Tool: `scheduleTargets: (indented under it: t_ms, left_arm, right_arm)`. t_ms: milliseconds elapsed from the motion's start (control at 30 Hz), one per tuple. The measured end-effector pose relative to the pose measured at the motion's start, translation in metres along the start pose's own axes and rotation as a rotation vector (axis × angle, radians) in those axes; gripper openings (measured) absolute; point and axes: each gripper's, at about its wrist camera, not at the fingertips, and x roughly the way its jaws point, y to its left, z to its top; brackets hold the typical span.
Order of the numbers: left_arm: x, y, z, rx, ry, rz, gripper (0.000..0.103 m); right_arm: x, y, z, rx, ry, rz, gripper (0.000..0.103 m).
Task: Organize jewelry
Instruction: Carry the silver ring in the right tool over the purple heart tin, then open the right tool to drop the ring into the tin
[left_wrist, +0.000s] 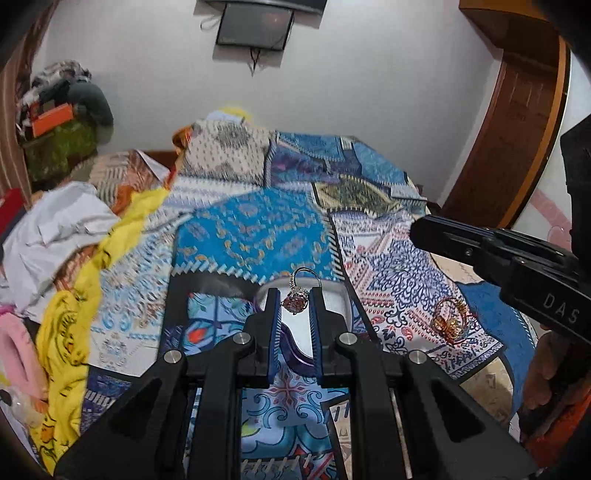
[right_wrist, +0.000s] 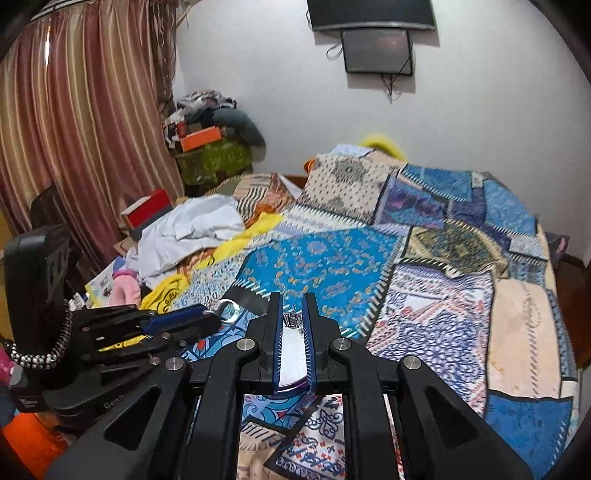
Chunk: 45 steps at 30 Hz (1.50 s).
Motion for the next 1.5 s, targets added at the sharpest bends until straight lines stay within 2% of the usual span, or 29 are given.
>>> scheduleTargets:
  t_ms: [233,567,1033,1133,1300,1500]
  left_arm:
    - [0.034,-0.001,-0.004,-0.007,0.081,-0.034,0.014]
    - [0.059,0.002,-0.009,-0.011,0.137,-0.039,0.014]
    - [0.057,-0.006,-0.009,0.030,0.150,-0.030,0.014]
    - [0.050,-0.009,-0.009,0.048,0.140,-0.014,0.014]
    - [0.036,-0.013,-0.010,0.078,0.121,0.018,0.018]
    - [0.021,-0.019,-0.010,0.102,0.097,0.060,0.035]
  right_arm:
    - [0.034,-0.008,-0.003,0.026,0.093,0.051,0.009]
    - [0.070,-0.017,-0.017,0.047,0.223,0.062,0.009]
    - [0.082,-0.021,-0.024,0.058,0.288,0.057,0.010]
    - [0.079,-0.020,-0.023,0.055,0.287,0.055,0.016]
    - [0.067,-0.019,-0.021,0.052,0.250,0.024,0.039]
    - [0.048,-0.020,-0.015,0.055,0.207,0.002,0.042]
